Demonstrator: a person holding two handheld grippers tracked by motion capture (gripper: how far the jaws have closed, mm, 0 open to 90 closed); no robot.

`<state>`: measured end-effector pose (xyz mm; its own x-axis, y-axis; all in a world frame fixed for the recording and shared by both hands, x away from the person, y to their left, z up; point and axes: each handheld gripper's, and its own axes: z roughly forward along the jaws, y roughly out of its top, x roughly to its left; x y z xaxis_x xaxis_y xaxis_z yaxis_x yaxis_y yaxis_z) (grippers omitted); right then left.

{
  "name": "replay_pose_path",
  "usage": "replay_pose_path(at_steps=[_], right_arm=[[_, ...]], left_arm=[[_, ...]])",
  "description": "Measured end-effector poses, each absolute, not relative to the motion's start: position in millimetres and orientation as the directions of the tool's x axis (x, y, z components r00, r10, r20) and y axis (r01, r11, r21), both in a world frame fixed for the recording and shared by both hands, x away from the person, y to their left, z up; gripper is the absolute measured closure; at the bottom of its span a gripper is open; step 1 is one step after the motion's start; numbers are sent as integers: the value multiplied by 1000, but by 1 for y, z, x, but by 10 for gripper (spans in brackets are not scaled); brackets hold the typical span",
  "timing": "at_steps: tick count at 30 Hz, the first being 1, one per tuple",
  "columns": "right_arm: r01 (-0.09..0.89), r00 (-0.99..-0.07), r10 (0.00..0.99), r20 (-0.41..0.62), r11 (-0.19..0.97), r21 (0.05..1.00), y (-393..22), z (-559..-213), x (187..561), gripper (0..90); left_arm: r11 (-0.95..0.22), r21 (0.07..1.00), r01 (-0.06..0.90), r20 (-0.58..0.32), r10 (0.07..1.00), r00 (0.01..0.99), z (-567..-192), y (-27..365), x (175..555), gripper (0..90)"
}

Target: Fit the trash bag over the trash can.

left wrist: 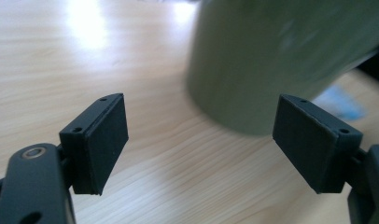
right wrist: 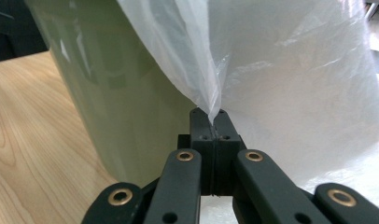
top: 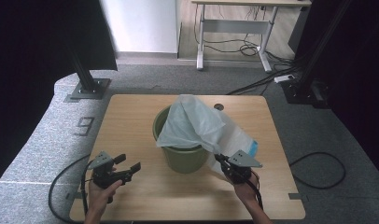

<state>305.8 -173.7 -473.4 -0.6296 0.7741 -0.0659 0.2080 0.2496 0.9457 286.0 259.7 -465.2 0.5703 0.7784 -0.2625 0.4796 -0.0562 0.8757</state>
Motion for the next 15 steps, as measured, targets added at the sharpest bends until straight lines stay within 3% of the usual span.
replay_pose_path(at_steps=[5, 15], right_arm=[[189, -633, 770, -76, 248, 950, -182, -454, 308, 887], [161, -627, 769, -123, 283, 945, -183, -411, 316, 887]], left_arm=[[-53, 912, 406, -215, 781, 586, -428, 241, 283, 177], [-127, 926, 357, -134, 771, 623, -389, 197, 295, 172]])
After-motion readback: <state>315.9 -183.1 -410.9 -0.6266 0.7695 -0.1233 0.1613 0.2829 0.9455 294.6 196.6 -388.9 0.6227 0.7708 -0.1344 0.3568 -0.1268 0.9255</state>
